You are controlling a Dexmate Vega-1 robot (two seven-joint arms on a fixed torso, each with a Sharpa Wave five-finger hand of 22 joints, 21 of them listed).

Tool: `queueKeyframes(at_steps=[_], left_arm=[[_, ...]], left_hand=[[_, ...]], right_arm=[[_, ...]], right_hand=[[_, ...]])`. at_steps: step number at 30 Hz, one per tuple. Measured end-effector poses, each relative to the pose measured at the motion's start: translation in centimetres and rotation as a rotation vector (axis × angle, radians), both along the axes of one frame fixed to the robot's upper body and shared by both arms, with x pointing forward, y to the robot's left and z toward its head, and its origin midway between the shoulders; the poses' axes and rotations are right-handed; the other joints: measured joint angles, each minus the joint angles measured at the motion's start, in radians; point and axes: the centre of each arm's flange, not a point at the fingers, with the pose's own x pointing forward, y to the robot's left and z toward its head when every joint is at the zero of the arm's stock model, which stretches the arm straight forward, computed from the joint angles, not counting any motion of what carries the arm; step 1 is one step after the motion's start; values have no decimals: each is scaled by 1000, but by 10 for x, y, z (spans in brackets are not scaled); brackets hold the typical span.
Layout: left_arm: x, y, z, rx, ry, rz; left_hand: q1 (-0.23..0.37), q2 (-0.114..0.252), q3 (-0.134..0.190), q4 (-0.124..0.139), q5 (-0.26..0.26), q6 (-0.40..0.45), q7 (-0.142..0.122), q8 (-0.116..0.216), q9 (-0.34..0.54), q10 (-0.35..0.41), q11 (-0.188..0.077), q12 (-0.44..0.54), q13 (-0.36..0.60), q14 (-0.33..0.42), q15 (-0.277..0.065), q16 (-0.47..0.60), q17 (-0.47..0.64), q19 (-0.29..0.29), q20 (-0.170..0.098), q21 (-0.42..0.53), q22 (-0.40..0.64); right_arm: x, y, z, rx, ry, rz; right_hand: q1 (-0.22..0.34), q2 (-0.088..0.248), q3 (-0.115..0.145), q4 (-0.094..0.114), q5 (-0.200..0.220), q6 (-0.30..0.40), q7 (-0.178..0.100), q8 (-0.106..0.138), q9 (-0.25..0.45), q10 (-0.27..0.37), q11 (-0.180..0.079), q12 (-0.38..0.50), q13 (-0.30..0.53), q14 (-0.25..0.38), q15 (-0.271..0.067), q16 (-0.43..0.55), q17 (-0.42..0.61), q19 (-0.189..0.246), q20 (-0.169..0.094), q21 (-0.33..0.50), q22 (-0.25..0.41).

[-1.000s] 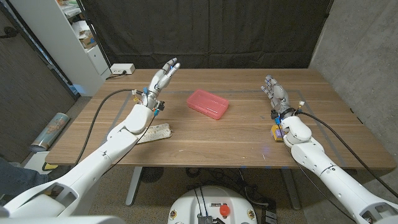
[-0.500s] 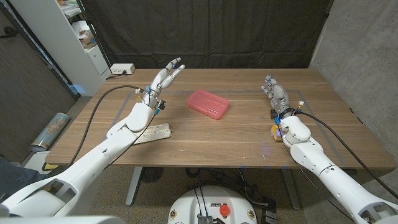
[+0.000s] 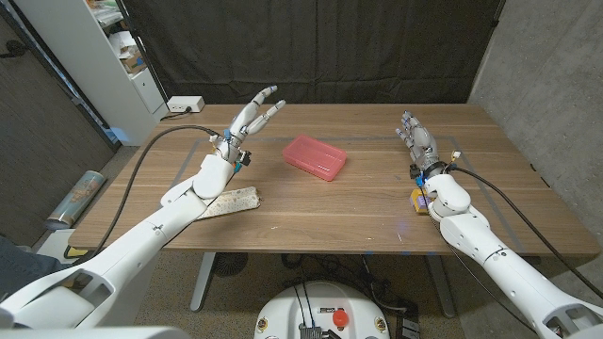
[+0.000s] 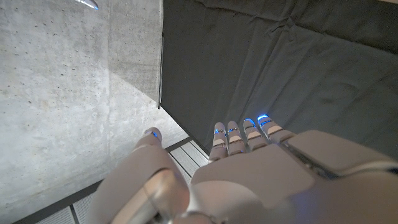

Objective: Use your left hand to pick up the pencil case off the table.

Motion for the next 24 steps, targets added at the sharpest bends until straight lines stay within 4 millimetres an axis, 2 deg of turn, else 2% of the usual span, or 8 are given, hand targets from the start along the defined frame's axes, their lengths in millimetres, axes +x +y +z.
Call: queueKeyframes(at_steps=[17, 24], left_arm=[[-9, -5, 3, 86, -72, 71], [-10, -5, 5, 111, -83, 82]], left_hand=[[17, -1, 4, -12, 14, 18, -4, 0, 0, 20, -9, 8, 0, 15, -6, 7, 0, 22, -11, -4, 0], [25, -9, 4, -21, 20, 23, -9, 0, 0, 20, -9, 8, 0, 23, -13, 7, 0, 27, -5, -4, 0]], right_arm=[[6, 0, 0, -3, 3, 4], [7, 1, 0, -1, 4, 6]], right_hand=[[0, 0, -2, -2, 0, 2, -2, 0, 0, 0, 0, 0, 0, 0, 0, 0, 0, -7, 7, 0, 0], [0, 0, -4, -4, 0, 2, -2, 0, 0, 0, 0, 0, 0, 0, 0, 0, 0, -7, 7, 0, 0]])
